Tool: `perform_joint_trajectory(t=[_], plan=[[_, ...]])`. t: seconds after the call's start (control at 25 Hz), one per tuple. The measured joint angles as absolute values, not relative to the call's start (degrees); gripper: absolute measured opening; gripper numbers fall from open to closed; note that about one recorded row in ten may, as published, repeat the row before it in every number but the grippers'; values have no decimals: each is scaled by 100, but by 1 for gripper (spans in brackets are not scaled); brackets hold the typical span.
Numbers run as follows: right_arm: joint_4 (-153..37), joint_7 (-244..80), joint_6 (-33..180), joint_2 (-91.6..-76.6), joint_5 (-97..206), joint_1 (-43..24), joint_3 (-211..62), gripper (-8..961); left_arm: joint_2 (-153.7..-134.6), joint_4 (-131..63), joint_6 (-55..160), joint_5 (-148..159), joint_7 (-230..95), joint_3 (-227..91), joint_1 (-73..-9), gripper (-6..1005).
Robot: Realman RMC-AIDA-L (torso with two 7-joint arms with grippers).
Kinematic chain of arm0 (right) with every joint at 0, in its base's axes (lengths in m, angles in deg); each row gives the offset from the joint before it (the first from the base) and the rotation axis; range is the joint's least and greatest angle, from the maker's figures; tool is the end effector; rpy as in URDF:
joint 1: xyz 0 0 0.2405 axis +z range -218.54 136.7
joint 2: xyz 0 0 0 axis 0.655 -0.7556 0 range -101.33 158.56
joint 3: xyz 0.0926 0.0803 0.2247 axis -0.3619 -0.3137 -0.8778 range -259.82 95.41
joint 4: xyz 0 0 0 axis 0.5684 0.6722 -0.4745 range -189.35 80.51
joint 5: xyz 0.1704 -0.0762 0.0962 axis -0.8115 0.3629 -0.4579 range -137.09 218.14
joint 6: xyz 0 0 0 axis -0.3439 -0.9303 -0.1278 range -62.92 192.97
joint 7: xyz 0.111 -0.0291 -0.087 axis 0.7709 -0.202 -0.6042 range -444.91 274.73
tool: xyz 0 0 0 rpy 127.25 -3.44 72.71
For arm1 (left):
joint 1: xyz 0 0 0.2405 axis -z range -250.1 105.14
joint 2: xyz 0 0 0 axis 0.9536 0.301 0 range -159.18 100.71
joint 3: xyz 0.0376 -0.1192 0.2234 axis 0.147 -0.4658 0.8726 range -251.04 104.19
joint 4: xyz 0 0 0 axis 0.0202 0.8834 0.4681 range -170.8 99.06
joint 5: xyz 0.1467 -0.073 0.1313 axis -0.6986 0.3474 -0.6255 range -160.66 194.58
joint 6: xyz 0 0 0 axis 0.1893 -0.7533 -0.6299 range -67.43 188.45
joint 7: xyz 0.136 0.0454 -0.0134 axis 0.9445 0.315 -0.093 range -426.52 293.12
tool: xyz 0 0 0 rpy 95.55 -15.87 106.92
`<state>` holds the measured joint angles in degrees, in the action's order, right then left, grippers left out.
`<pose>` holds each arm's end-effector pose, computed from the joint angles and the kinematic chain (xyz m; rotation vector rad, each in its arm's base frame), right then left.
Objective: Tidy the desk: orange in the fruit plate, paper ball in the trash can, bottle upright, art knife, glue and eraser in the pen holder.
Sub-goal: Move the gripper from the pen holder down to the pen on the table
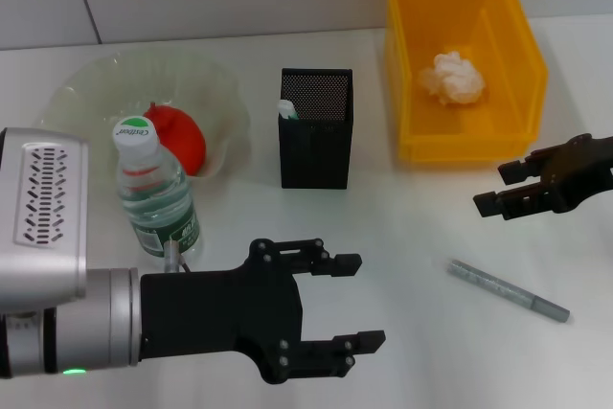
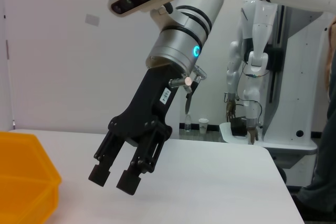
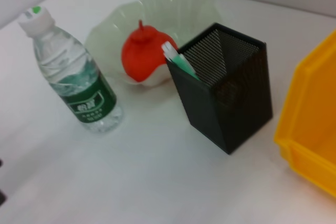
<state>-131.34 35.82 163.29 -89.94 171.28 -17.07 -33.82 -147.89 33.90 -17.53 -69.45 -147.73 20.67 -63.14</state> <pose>0.2466 0.3209 0.0788 -2.6326 0.9968 0.1178 -0.1769 0.2494 -0.0554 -2.9906 -0.1148 -0.7689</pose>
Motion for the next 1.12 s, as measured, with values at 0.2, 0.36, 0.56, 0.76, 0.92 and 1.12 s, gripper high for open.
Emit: perform_joint_trajectory(t=[0.2,0.36,0.56,0.76,0.92,1.12], plan=[[-13182,3939,16393,-9001,17799,-1506,-3374,708,-14789,3387,-1750,-6943,-14773,2079,-6306,697],[-13187,4027,16550,-9010,18123,-1354,-3371,708,-14789,3382,-1734,-6943,-14773,2090,-6277,697],[-13218,4086,16748,-9016,18432,-1166,-3363,708,-14789,3374,-1733,-6943,-14773,2115,-6229,697],[-13239,4085,16841,-9019,18496,-1110,-3322,702,-14790,3374,-1721,-6943,-14773,2123,-6185,697],[-13258,4049,16830,-9014,18541,-1099,-3210,698,-14796,3359,-1711,-6944,-14788,2123,-6113,697],[-13258,4029,16791,-9017,18585,-1095,-2940,693,-14795,3351,-1711,-6945,-14798,2124,-6097,697]])
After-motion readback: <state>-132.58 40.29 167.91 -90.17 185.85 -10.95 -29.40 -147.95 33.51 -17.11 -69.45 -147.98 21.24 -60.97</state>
